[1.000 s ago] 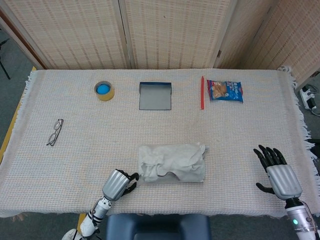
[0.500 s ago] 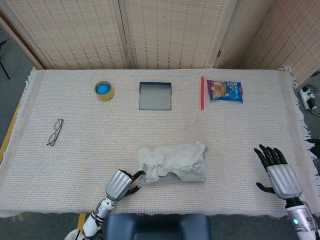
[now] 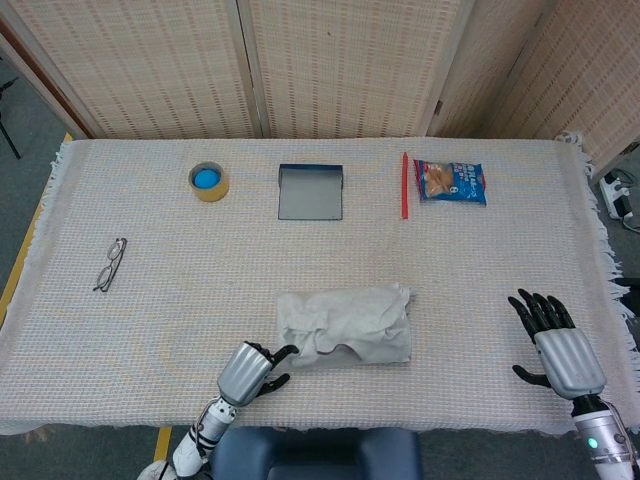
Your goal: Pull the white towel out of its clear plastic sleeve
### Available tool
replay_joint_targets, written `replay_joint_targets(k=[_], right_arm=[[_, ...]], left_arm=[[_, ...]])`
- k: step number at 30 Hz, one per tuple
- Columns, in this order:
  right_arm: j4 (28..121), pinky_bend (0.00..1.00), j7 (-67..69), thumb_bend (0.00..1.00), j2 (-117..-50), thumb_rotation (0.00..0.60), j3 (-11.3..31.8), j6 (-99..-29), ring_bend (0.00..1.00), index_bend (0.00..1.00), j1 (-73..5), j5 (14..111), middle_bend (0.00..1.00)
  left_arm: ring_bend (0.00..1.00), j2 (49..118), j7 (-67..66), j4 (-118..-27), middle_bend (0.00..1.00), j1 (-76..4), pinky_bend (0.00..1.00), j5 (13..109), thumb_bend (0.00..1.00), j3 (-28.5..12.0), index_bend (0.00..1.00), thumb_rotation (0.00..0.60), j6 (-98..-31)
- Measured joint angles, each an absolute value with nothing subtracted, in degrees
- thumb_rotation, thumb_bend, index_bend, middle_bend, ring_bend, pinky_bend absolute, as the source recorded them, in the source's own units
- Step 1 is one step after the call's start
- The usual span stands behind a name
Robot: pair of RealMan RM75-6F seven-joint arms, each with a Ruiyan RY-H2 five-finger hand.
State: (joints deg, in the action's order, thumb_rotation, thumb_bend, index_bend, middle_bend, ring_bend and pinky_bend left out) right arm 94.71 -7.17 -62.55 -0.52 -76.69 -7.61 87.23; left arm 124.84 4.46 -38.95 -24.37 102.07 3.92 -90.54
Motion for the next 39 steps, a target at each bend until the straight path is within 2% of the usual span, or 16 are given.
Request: replay_joint_targets(k=[15, 19, 24, 26, 39], right_arm=[[94.7, 0.0, -6.5, 0.09, -62.2, 0.6, -0.6, -77.2, 0.0, 0.0, -7.5, 87.7, 0.0], [94.7, 0.0, -6.7, 0.09, -62.3, 0.6, -0.6, -77.2, 0.0, 0.0, -7.5, 87.7, 0.0], [94.7, 0.0, -6.9, 0.09, -62.4, 0.6, -0.7, -77.0, 0.0, 0.0, -7.6, 87.7, 0.0], [94.7, 0.0, -7.0, 0.09, -62.4, 0.6, -0.7, -76.8, 0.0, 0.0, -7.7, 87.8, 0.0], [93.0, 0.0, -5.9, 0.1, -64.6, 0.6, -0.3, -75.6, 0.0, 0.0, -8.8, 87.8, 0.0]], left_arm=[[1.0, 126.0, 4.7, -35.2, 1.0, -24.6, 1.0, 100.6, 0.29, 3.8, 0.5, 0.6, -88.9], [1.0, 126.1, 5.2, -34.7, 1.0, -24.7, 1.0, 100.5, 0.42, 3.8, 0.58, 0.6, -89.2], [1.0, 126.8, 5.7, -33.5, 1.0, -24.8, 1.0, 100.6, 0.64, 3.8, 0.68, 0.6, -89.9], [1.0, 127.1, 5.9, -33.0, 1.0, -24.8, 1.0, 100.5, 0.68, 3.8, 0.69, 0.6, -90.0], [1.0, 126.2, 6.5, -33.4, 1.0, -24.8, 1.0, 101.0, 0.7, 4.7, 0.74, 0.6, -91.5]])
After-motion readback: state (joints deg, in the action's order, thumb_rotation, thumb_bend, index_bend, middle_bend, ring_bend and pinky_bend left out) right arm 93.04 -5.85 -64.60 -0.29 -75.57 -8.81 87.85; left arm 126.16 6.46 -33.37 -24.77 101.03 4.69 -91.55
